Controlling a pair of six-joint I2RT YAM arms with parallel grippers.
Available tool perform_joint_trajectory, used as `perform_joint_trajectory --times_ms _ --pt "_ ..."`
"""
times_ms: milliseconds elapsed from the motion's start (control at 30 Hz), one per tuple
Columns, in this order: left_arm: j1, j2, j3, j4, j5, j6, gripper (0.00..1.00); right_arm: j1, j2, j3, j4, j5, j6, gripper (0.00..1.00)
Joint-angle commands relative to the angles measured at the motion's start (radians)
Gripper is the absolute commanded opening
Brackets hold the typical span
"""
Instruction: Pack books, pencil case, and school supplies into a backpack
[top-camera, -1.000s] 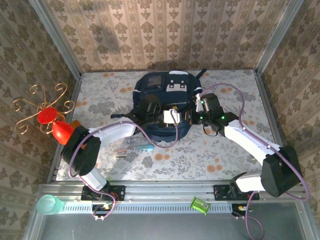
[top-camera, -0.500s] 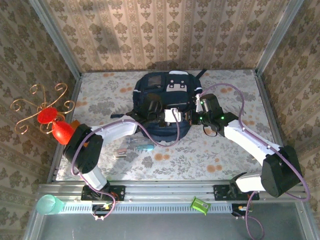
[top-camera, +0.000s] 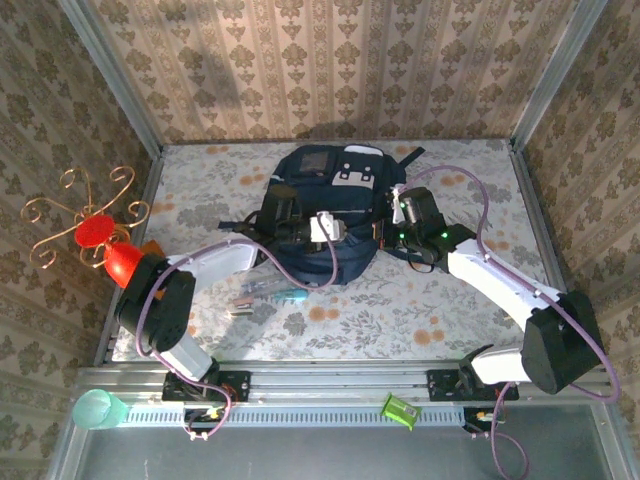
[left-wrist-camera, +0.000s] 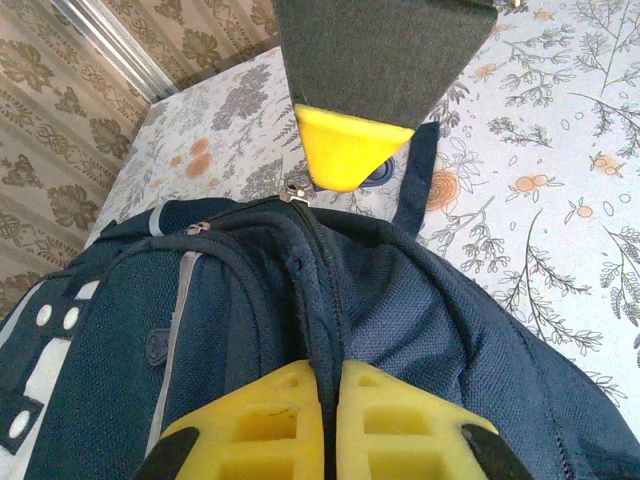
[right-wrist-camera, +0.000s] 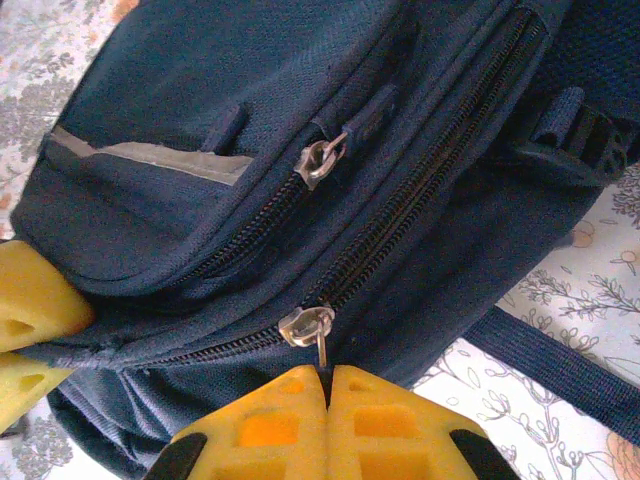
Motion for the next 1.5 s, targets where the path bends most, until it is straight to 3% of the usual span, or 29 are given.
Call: perform_joint_trajectory --times_ms 0,167,333,433,567,800,933,1000,1233,1467 --pt "0.067 -0.001 0.012 0.014 0.006 -0.026 0.0 -0.037 -0.047 -0.013 0.001 0.057 0.008 0.0" --pt "0.095 0.053 0.045 0.004 -0.064 -0.03 0.08 -0.014 -0.057 -0.016 0.049 0.004 0.01 0.0" --pt "0.096 0.066 0.069 0.009 -0.25 -0.116 0.32 0.022 -0.019 -0.007 0.107 -0.027 0.029 0.0" --pt "0.092 0.011 0.027 0.024 -0.217 -0.143 0.39 0.03 0.015 0.003 0.125 -0.035 0.028 0.0" --pt "0.075 -0.042 -0.021 0.024 -0.159 -0.15 0.35 0.018 0.042 0.013 0.101 -0.033 -0.052 0.0" --pt "0.065 -0.037 -0.028 -0.023 -0.184 -0.11 0.28 -0.076 0.145 0.036 0.138 -0.257 -0.204 0.43" --pt "0.064 -0.047 -0.026 -0.033 -0.181 -0.11 0.3 -0.124 0.285 0.135 0.076 -0.343 -0.281 0.59" --pt "0.061 -0.056 -0.027 -0.037 -0.177 -0.11 0.31 -0.141 0.33 0.158 0.09 -0.374 -0.309 0.63" --pt "0.058 -0.069 -0.032 -0.055 -0.18 -0.099 0.34 -0.143 0.41 0.236 0.044 -0.423 -0.389 0.6" --pt "0.056 -0.052 -0.022 -0.055 -0.178 -0.103 0.35 -0.138 0.447 0.232 0.042 -0.465 -0.408 0.47"
